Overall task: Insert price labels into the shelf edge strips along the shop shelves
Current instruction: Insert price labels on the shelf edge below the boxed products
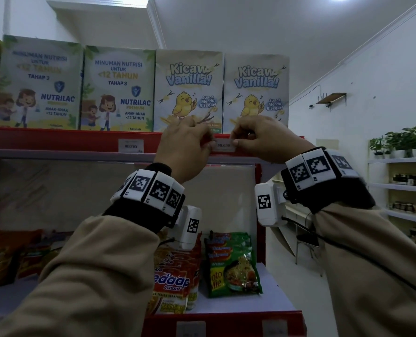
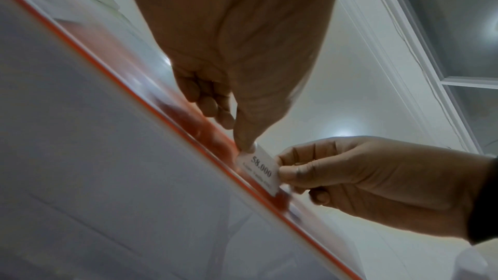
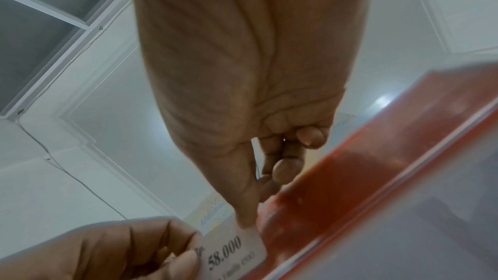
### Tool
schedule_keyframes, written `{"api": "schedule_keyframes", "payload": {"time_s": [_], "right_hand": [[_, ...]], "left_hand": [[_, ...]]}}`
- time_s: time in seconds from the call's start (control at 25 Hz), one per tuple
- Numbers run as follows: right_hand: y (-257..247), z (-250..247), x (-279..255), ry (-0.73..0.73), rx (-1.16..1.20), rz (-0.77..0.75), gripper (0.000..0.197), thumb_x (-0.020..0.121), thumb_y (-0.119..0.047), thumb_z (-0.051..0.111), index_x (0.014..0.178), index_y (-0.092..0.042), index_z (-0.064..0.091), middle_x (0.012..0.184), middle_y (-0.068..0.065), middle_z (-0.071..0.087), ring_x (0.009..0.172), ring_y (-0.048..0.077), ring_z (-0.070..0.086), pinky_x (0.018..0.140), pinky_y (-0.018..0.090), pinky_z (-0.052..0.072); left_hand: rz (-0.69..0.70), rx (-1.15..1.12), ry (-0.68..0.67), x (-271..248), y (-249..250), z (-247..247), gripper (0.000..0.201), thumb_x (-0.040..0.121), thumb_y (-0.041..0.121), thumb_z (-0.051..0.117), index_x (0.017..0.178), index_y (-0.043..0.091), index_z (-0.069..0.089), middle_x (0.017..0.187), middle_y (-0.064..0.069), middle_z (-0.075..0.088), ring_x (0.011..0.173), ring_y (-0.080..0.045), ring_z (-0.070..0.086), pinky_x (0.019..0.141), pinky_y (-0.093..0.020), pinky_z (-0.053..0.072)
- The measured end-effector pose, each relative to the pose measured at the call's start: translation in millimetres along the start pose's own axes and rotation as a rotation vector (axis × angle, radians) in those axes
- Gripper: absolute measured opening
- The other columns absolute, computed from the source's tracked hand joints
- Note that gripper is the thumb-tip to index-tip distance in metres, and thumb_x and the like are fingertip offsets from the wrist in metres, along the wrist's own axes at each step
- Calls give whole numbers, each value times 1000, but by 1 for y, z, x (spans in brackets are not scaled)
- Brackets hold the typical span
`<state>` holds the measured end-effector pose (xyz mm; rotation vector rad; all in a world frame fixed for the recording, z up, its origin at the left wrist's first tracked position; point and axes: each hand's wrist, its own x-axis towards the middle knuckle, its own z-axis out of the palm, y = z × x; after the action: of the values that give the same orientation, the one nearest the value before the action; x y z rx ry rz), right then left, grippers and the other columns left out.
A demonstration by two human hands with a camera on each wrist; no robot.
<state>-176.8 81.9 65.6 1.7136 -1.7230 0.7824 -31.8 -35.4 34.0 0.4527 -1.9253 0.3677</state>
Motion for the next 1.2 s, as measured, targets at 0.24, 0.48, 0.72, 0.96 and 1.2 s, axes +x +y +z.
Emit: {"api": "schedule_keyframes", "payload": {"time_s": [0.24,0.48,0.72,0.96,1.2], "right_hand": [[-3,-2,-1,-22,-18,16,2,90,-23,61,92,-23,63,86,-11,54,83,7,49,74,22,34],[-4,-1,-2,-11,-31,23,7,91,-22,60,97,-20,63,93,-7,56,87,9,50,77,24,35],[-6,2,-6,39,-34,40,10,91,-23,60,98,-20,66,92,-7,54,89,12,49,81,27,35],[-4,10,-9,135,-7,47,13,88,-24,61,100,-27,59,99,-3,57,101,21,51,93,38,41],[-15,27,-10,237,-80,77,21,85,-29,61,105,-29,59,115,2,53,116,27,37,100,43,30]], "left_hand": [[-10,9,-26,2,0,0,25,93,37,52,106,18,61,108,-8,53,107,-27,42,96,-40,34],[-26,13,-66,4,-1,-2,26,94,38,51,107,18,60,109,-8,54,107,-27,42,95,-41,36],[-44,49,-70,3,3,-2,26,96,38,49,106,18,62,110,-9,53,108,-28,43,95,-40,36],[-48,-64,-38,0,1,-4,17,93,24,55,108,14,56,114,-10,51,111,-26,42,98,-37,34],[-19,-111,-21,-7,-5,-9,21,92,16,55,112,11,57,118,-11,49,114,-25,41,94,-28,31]]}}
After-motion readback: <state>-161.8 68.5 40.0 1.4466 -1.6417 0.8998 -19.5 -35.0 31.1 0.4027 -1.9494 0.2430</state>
